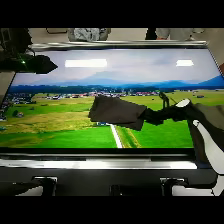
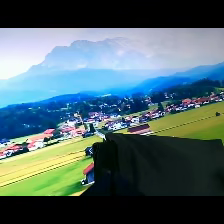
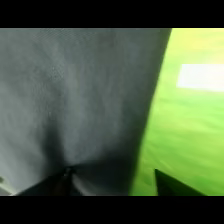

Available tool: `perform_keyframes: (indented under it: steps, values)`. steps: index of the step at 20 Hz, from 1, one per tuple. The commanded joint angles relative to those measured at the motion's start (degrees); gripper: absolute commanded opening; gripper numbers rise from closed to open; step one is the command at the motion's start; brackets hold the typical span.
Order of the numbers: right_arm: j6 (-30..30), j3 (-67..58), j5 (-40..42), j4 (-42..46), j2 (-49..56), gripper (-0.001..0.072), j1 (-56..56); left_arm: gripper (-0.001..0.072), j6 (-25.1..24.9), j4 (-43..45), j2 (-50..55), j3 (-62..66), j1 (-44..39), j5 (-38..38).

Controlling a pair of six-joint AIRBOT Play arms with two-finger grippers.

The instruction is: Fold the shirts.

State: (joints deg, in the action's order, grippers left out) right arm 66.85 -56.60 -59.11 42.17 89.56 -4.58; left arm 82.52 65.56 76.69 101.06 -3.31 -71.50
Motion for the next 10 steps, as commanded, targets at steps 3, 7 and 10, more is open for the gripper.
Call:
perform_keyframes:
  steps: [3,7,10]
  values:
    - [-10.0,-0.3,6.8,-7.1,0.2,0.0040,1.6,0.0038,0.0,0.0,0.0,0.0,0.0,-0.7]
    - [-12.8,-13.4,-4.9,-4.1,-5.2,0.0039,-7.0,0.0038,-0.3,0.1,0.0,0.0,0.0,-0.7]
    - [-5.3,-27.3,-13.0,9.0,-8.4,0.0040,-16.8,0.0038,-0.3,0.1,0.0,0.0,0.0,-0.5]
